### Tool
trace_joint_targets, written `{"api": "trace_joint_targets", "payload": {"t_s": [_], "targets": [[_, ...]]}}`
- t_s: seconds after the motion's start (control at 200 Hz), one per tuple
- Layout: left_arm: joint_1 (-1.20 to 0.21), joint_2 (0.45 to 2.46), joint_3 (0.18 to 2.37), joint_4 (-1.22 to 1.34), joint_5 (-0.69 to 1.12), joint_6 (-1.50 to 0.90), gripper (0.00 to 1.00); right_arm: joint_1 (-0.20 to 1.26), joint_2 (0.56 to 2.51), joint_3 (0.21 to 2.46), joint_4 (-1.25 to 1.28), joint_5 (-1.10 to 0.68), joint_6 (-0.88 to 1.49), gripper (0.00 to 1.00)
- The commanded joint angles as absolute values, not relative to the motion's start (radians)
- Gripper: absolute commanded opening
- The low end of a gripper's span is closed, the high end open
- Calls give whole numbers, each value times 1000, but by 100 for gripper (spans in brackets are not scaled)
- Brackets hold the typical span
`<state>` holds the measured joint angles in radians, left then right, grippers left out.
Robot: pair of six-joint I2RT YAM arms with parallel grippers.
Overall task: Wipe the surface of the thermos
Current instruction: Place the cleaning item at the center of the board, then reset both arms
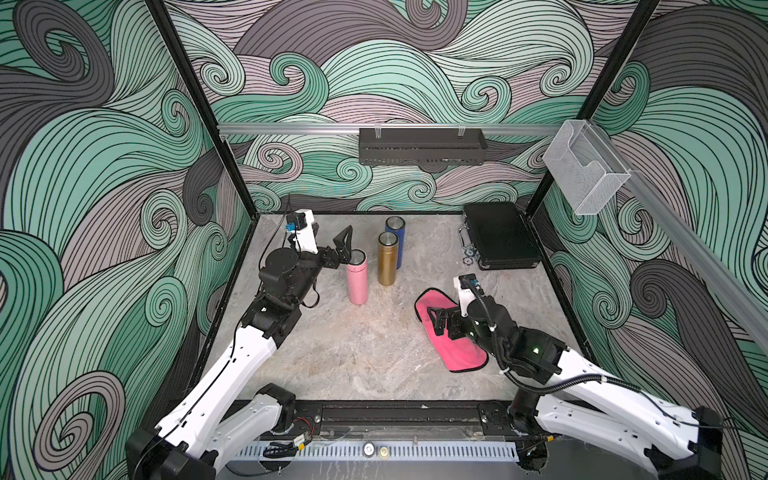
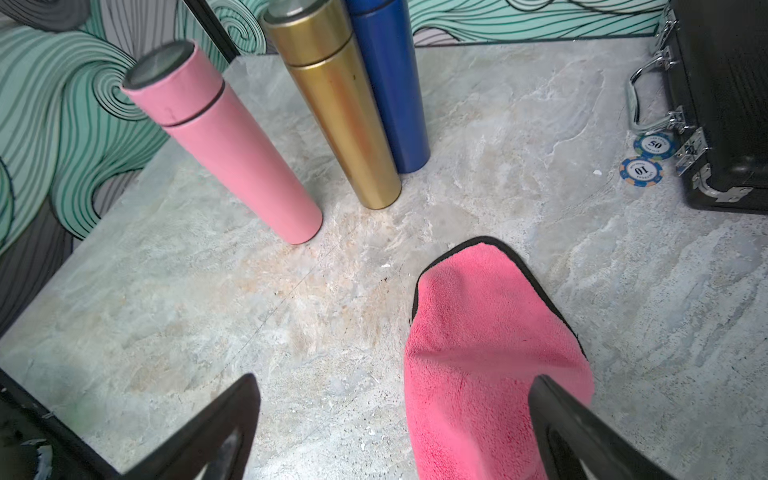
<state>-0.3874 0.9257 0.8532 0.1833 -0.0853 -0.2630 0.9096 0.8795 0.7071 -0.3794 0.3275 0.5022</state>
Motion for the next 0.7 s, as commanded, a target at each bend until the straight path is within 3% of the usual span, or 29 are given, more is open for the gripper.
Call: {"api": "trace_joint_targets", "payload": {"t_s": [0.0,0.16,0.27,0.31,0.4,0.525,0.695], "targets": [[-381,885,861,42,-237,-263,99,897,875,716,-401,354,524,99],[-377,884,785,17,-502,-183,99,705,891,755,-338,438,477,100],[-353,979,643,227,-651,-31,98,625,956,664,-40,801,272,100],[-344,1034,597,355,-724,27,98,589,985,601,141,857,147,100],[-320,1107,567,387,-826,67,97,449,1054,530,338,779,-40,100],[-184,1212,544,330,-789,-94,96,196,1191,531,312,612,39,100],[-125,1414,462,632,-709,-38,95,127,1418,424,722,528,7,100]]}}
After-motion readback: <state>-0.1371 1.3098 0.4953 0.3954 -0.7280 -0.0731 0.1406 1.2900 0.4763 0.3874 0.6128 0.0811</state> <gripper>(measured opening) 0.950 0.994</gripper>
